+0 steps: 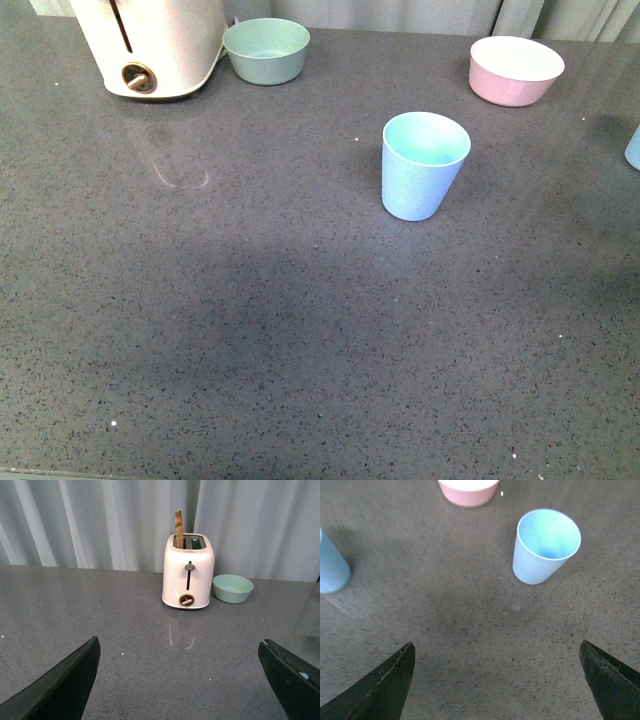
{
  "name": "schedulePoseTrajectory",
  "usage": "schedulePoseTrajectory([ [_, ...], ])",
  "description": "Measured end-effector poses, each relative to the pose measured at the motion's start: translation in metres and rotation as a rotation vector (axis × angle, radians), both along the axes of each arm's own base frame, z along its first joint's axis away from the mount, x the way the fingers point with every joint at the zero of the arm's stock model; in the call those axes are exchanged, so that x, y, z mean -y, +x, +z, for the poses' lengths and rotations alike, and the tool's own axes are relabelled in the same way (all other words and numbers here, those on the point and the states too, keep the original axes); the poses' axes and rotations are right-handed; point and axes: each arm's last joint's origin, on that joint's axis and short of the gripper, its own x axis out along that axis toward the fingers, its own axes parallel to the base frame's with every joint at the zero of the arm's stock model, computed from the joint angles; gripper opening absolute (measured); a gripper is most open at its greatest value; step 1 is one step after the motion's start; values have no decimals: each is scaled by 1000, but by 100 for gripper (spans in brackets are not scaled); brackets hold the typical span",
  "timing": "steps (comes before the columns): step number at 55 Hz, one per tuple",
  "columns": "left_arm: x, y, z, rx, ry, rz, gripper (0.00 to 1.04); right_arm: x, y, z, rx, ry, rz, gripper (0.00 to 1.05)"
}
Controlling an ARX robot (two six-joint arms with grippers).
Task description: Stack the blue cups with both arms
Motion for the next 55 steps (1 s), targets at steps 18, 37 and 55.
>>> schedulePoseTrajectory([
  [18,0,0,0,0,0,0,96,-1,120,4,-94,-186,139,96],
  [37,0,0,0,0,0,0,96,-6,158,-26,-195,-203,154,96],
  [55,0,0,0,0,0,0,96,-12,173,-41,-235,-219,153,71],
])
